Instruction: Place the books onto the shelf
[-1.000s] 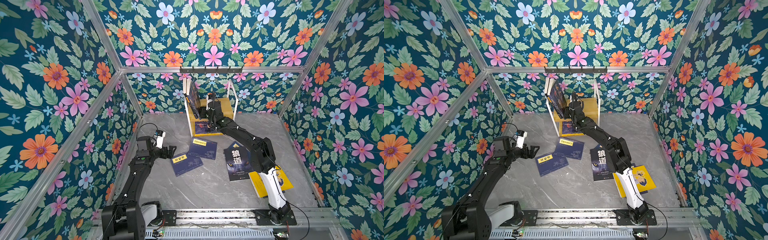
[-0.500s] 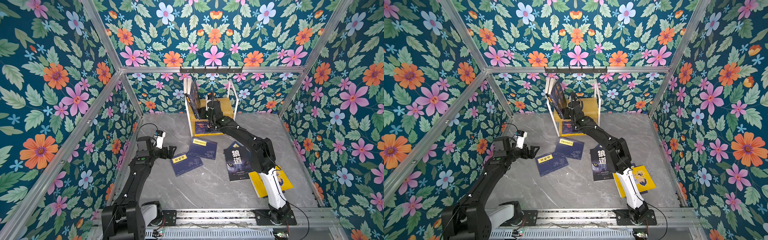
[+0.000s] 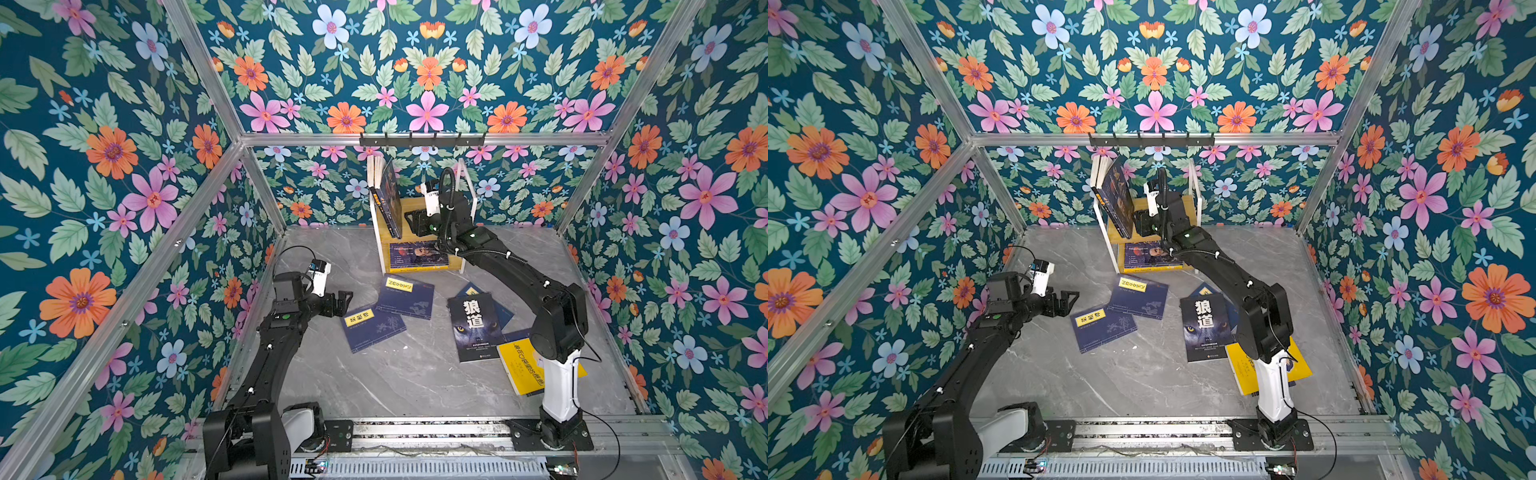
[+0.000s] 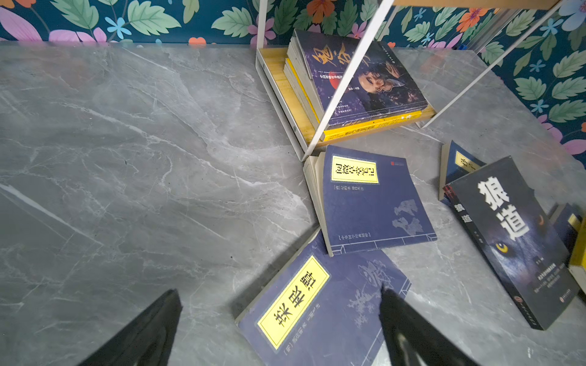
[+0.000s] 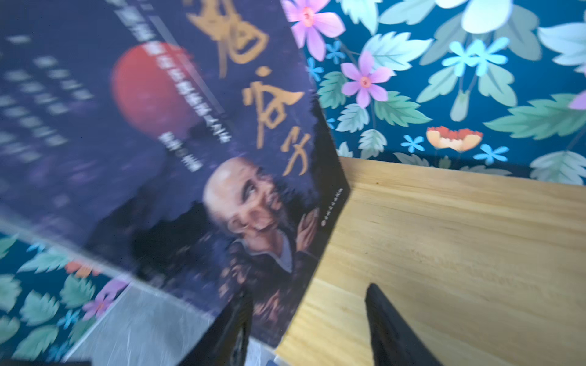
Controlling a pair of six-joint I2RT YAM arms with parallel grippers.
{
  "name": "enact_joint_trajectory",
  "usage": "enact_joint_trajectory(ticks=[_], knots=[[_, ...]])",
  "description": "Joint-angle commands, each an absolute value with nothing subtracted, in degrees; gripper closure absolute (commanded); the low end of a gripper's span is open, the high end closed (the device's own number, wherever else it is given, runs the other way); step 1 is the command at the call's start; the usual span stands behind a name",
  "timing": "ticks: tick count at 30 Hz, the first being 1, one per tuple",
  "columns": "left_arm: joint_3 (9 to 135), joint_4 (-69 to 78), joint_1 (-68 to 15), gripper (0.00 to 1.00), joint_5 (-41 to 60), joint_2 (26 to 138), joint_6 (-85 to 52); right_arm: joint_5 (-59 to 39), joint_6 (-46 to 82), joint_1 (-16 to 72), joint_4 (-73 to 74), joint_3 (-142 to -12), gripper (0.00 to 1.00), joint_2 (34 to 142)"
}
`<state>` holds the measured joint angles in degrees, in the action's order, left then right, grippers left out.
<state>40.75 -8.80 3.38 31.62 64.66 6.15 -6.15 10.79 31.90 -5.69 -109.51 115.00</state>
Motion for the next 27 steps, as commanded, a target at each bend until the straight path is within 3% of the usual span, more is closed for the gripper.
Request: enact_joint_trajectory(ticks=[1, 10, 27], knots=[[41.12, -8.59, 3.42, 0.0, 31.91, 64.69, 6.26, -13.38, 7.47, 32.07, -4.97, -107.98, 0.38, 112.62], [40.68, -8.34, 3.43, 0.0, 32.55, 63.93, 5.89, -25.3, 4.7, 32.06, 0.35, -105.74, 0.33, 112.2], [40.32, -8.24, 3.41, 0.0, 32.38, 63.17, 6.47, -25.38, 5.45, 32.06, -2.77, -115.02, 0.38, 119.39]])
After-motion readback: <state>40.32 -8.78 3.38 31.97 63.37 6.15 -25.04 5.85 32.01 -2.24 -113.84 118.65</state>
